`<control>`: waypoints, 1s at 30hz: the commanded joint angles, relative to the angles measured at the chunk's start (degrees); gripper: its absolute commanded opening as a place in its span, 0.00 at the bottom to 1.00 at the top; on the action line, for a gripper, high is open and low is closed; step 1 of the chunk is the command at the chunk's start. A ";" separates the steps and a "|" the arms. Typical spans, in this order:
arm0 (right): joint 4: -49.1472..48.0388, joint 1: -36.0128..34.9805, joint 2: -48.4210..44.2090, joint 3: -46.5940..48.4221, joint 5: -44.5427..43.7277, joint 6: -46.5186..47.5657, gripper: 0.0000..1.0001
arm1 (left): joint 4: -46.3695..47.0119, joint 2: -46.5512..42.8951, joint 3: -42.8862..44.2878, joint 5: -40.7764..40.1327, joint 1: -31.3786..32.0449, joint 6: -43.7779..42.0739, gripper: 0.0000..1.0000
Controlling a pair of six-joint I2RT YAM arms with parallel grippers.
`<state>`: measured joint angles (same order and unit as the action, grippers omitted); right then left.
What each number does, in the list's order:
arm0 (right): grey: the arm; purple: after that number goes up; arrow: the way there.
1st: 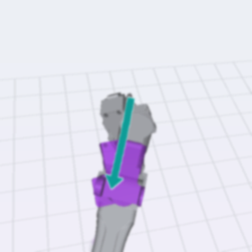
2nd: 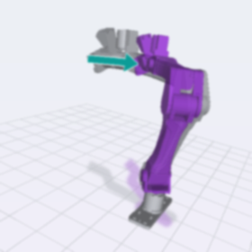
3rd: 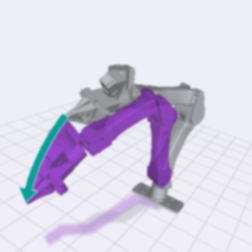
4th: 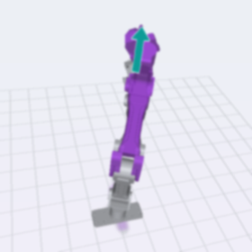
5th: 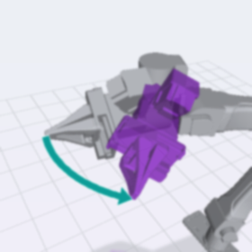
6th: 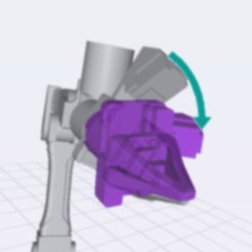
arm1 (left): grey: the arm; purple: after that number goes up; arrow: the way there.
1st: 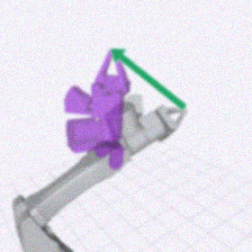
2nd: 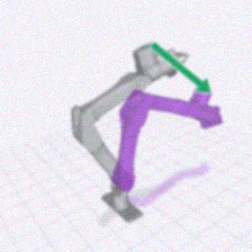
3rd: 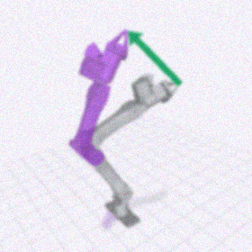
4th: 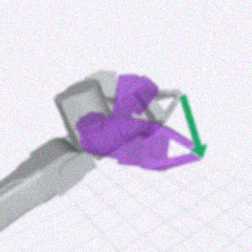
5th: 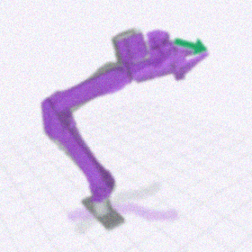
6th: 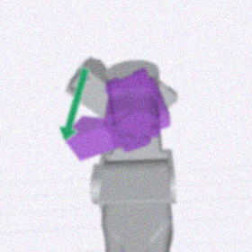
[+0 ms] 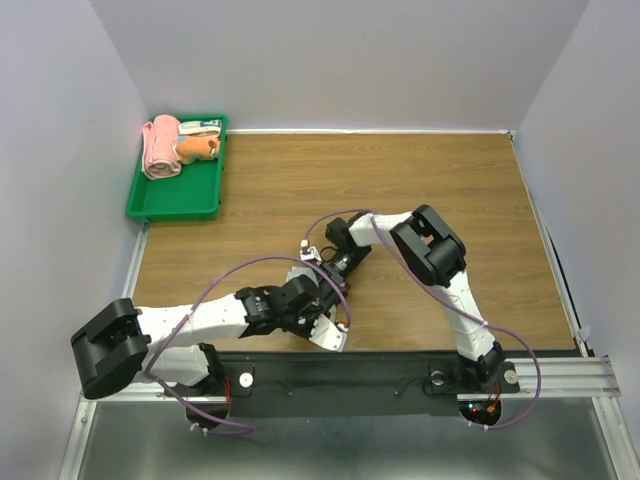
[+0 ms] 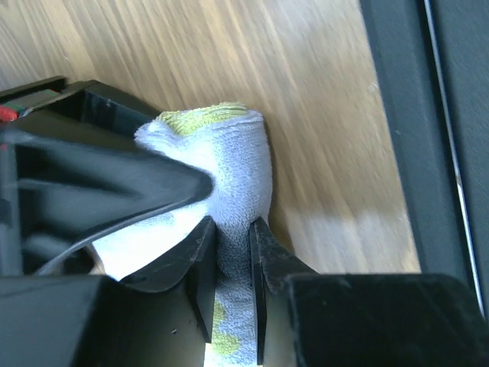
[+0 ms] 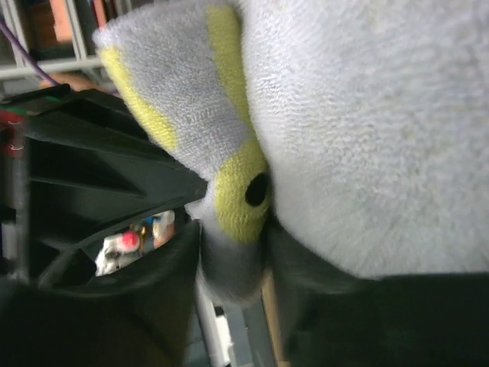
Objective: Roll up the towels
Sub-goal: Roll the towel
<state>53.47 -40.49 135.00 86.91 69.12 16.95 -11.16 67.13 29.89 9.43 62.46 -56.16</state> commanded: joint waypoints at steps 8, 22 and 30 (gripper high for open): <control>-2.76 13.67 -19.21 0.10 -20.95 4.67 0.78 | -15.46 10.02 7.02 15.69 -5.41 4.04 0.10; -7.59 16.15 -54.91 -18.44 -30.71 12.40 1.00 | -36.80 37.07 29.86 35.65 -24.47 -4.56 0.11; -14.24 9.48 -57.92 -23.44 -40.27 9.07 0.83 | -40.87 45.71 37.25 40.58 -33.62 -10.19 0.10</control>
<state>46.24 -27.38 78.00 66.00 35.88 27.55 -48.10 108.44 66.30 55.00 32.03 -60.82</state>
